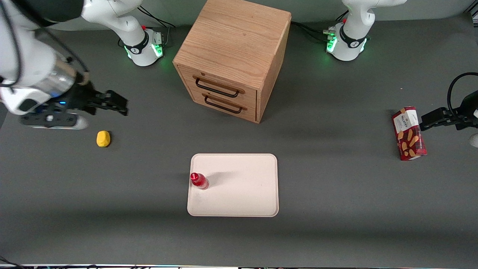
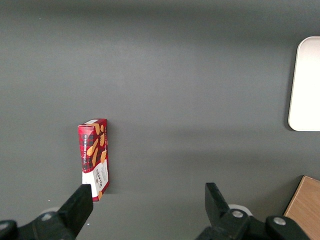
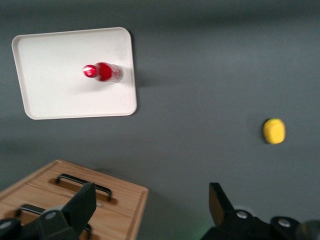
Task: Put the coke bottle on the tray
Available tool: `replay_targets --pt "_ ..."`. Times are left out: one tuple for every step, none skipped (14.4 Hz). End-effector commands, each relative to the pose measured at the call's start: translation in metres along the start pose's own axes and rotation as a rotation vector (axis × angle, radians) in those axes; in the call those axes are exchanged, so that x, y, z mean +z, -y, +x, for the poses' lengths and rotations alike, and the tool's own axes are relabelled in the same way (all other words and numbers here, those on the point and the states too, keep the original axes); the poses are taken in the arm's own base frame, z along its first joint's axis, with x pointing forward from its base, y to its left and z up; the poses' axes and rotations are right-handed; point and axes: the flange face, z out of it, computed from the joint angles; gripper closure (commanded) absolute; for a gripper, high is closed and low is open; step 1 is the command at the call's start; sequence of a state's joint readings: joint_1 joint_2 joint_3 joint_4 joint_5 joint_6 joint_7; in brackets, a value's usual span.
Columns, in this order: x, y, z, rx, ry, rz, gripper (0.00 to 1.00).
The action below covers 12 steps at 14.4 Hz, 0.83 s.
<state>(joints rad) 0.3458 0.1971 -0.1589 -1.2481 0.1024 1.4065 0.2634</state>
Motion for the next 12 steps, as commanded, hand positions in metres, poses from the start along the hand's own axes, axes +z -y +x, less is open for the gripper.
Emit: replay_targets --pt "-0.009 -0.065 -0.011 -0.083 0.008 0.017 0.0" --pt "-0.01 -0.086 -0.014 -0.097 0.009 0.023 0.0" --pt "-0.011 -0.107 -0.017 -0.095 0.011 0.027 0.0" --pt "-0.009 -0.122 -0.02 -0.088 0.013 0.028 0.0" --pt "-0.005 -0.132 -0.024 -0.087 0.016 0.03 0.0" --pt "-0.004 -0.142 -0.028 -0.085 0.004 0.018 0.0" --pt "-0.001 -0.147 -0.034 -0.098 -0.014 0.005 0.0" --pt "0.003 -0.149 -0.038 -0.113 -0.028 0.0 0.0" --pt "0.004 -0.151 -0.04 -0.113 -0.035 -0.001 0.0" --pt "0.004 -0.16 -0.041 -0.096 -0.036 0.0 0.0" --pt "0.003 -0.161 -0.042 -0.096 -0.039 0.0 0.0" --pt "0.001 -0.164 -0.043 -0.09 -0.044 0.0 0.0"
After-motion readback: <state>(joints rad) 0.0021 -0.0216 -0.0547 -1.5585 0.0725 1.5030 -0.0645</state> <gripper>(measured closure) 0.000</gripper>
